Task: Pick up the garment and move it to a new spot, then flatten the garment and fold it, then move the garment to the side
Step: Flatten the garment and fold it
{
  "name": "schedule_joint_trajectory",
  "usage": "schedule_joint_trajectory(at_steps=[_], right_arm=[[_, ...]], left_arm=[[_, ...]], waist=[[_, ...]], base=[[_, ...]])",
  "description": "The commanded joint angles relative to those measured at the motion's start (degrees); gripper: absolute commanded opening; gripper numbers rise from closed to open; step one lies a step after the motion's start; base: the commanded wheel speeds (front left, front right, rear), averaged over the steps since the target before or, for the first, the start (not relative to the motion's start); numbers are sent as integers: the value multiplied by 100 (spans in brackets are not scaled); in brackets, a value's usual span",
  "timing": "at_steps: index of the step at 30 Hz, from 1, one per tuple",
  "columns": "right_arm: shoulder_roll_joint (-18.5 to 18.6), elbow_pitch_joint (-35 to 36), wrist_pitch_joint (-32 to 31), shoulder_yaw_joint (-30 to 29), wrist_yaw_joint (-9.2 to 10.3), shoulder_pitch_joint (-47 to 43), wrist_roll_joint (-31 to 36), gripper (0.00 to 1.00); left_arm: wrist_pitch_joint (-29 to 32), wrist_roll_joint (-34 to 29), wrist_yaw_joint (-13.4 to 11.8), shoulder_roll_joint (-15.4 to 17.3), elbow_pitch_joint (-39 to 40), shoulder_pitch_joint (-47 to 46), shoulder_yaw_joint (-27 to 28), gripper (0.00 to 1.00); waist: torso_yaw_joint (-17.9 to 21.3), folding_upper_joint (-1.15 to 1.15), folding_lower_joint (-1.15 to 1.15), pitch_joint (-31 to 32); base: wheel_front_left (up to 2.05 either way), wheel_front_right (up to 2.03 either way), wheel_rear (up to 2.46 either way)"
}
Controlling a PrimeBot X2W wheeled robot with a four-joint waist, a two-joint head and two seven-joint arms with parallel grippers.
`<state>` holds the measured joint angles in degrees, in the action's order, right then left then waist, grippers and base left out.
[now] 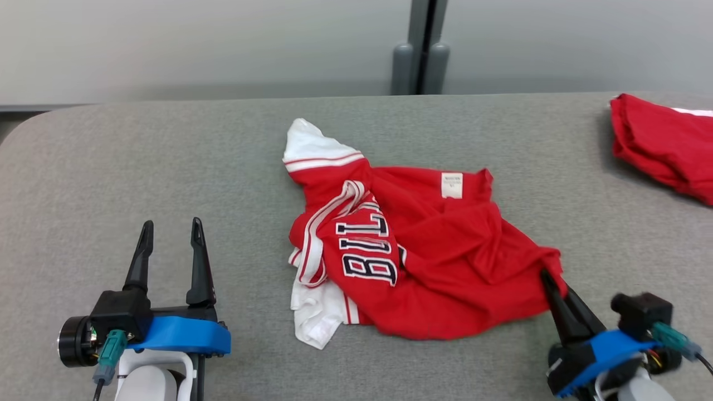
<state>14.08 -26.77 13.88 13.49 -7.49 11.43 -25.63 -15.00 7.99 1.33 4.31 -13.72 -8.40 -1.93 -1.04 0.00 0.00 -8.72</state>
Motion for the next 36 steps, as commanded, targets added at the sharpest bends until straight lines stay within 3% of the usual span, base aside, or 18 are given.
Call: schedule_joint_trajectory(at_steps=[1,6,7,8,9,24,36], right_arm=[[25,216,-85,-155,-2,-278,30,0],[-71,824,-450,-665,-2,-957,99,0],[-89,918,-501,-754,-2,-1047,142,17],[-145,1009,-525,-846,-2,-1107,162,40],[-197,1089,-571,-919,-2,-1167,201,100],[-617,2176,-217,-1415,-2,-661,873,100],[-941,1898,37,-1293,-2,-484,1192,100]], left_arm=[[-25,-36,3,21,2,28,25,100],[-25,-43,12,13,-24,-5,23,100],[-25,-46,13,10,-25,-14,16,100],[-26,-46,15,8,-25,-19,15,100],[-25,-46,18,8,-24,-23,20,100],[-25,-43,31,110,9,73,98,100],[-25,-61,20,96,-25,61,35,100]], waist=[[111,0,0,58],[228,0,0,71],[236,0,0,71],[245,0,0,72],[255,0,0,71],[312,0,0,122],[227,0,0,168]], base=[[0,0,0],[0,0,0],[0,0,0],[0,0,0],[0,0,0],[0,0,0],[0,0,0]])
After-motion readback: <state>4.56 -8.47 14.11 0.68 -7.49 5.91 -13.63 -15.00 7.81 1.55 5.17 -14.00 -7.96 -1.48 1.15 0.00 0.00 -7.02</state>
